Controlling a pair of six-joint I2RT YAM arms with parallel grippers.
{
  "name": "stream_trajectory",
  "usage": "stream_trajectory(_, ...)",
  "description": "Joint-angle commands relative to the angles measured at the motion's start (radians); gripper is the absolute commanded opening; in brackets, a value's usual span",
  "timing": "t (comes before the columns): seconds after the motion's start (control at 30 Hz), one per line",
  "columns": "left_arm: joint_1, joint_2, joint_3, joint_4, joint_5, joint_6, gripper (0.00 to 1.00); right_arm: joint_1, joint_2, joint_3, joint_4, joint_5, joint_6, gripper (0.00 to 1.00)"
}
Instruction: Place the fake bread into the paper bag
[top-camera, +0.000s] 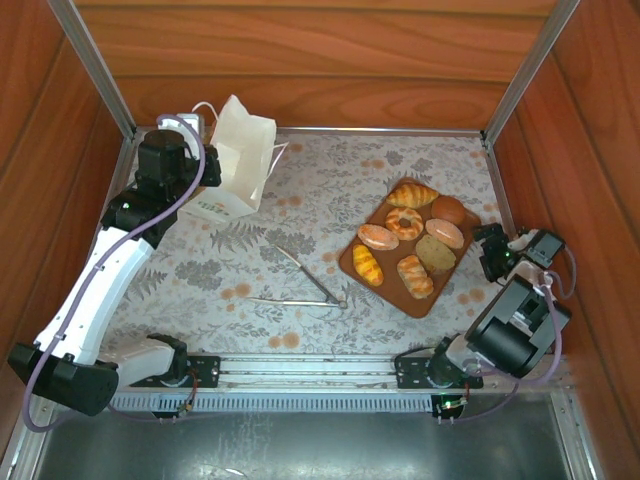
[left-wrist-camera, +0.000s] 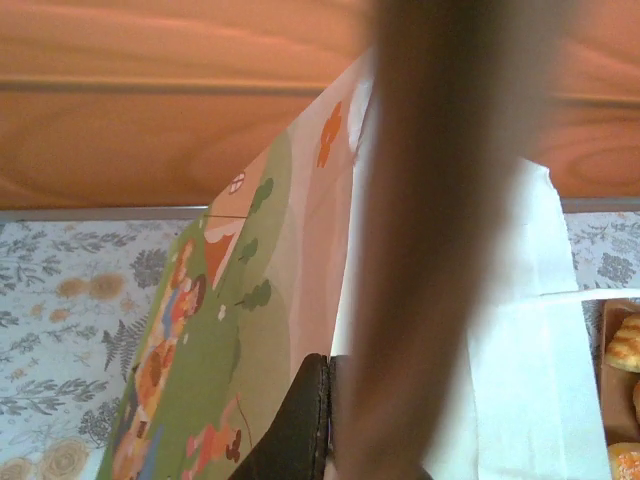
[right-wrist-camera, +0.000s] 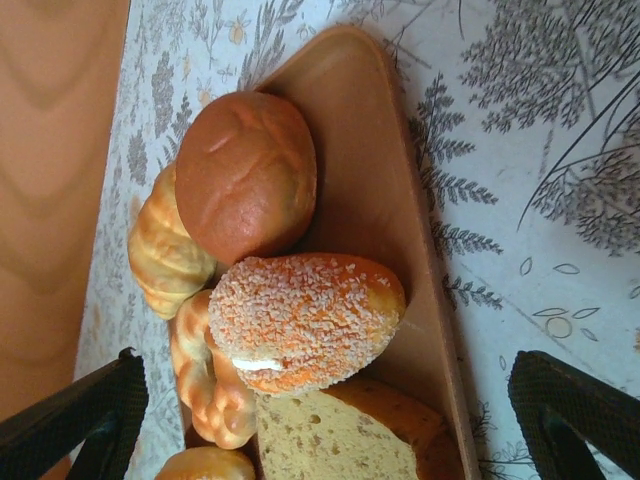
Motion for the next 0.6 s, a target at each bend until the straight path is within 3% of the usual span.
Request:
stream_trajectory(0.0,0.007,-0.009,-0.004,0.036,-0.006,0.005,0.0,-0.01,0.045,-0.004,0.043,-0.135,0.025,1.0)
stream_trajectory(0.27,0.008,0.002,-0.006,0.04,0.015,-0.014,0.0,-0.008,0.118,-0.014,0.101,-0.256,0.064,1.0)
stream_trajectory(0.57,0.007,0.005,-0.014,0.043,0.007,-0.018,0.0,0.037,0.164,-0.02,0.15,-0.283,0.104,1.0)
